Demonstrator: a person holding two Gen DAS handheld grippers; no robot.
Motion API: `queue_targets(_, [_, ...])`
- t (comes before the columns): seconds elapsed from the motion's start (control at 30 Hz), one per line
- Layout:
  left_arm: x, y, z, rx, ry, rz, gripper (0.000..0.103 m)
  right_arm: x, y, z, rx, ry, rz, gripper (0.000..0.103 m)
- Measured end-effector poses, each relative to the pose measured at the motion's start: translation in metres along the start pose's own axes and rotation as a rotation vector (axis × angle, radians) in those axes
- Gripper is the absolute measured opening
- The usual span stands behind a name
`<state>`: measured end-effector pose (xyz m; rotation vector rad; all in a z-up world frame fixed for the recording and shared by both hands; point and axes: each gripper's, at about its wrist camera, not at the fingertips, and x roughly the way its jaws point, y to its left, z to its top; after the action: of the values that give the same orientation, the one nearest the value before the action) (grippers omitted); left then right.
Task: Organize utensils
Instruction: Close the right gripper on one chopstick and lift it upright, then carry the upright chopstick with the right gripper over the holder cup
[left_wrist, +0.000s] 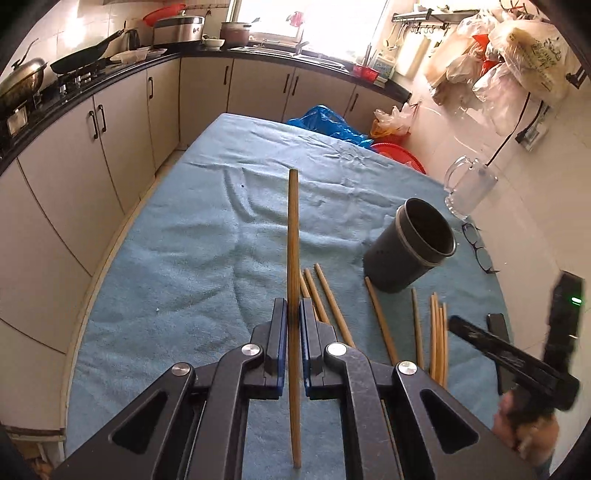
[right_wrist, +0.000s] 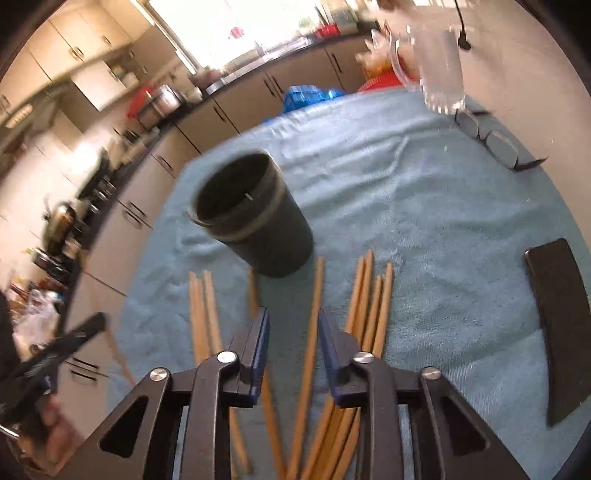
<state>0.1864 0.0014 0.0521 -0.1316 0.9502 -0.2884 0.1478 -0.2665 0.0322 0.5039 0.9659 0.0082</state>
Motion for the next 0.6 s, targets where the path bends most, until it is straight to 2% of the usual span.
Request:
queue_targets(0.13, [-0.001,0.0,0.0,-0.007,-0.003,-0.014,0.006,0.032,0.001,0.007,-0.018,0.071,-0.062,0.031])
queue_targets(0.27, [-0.003,0.001,0.0,-0.005,-0.007,-0.02,0.006,0.053,0.006,0.009,-0.064,0.096,-0.144,0.031])
queue_targets(0.33, [-0.004,0.0,0.0,-0.004,-0.007,-0.021,0.006,0.061,0.006,0.007,-0.069,0.115,-0.155,0.025])
queue_targets(0.4, [-0.006,-0.001,-0.001,-0.001,-0.009,-0.027,0.006,0.063,0.008,0.006,-0.092,0.107,-0.179,0.008])
queue_targets(0.47, [-0.008,-0.001,-0.001,0.0,-0.012,-0.03,0.006,0.063,0.008,0.004,-0.086,0.115,-0.151,0.008])
queue_targets(0.6, [-0.018,0.0,-0.002,-0.004,-0.028,-0.037,0.006,0.047,0.006,0.0,-0.07,0.077,-0.106,0.007])
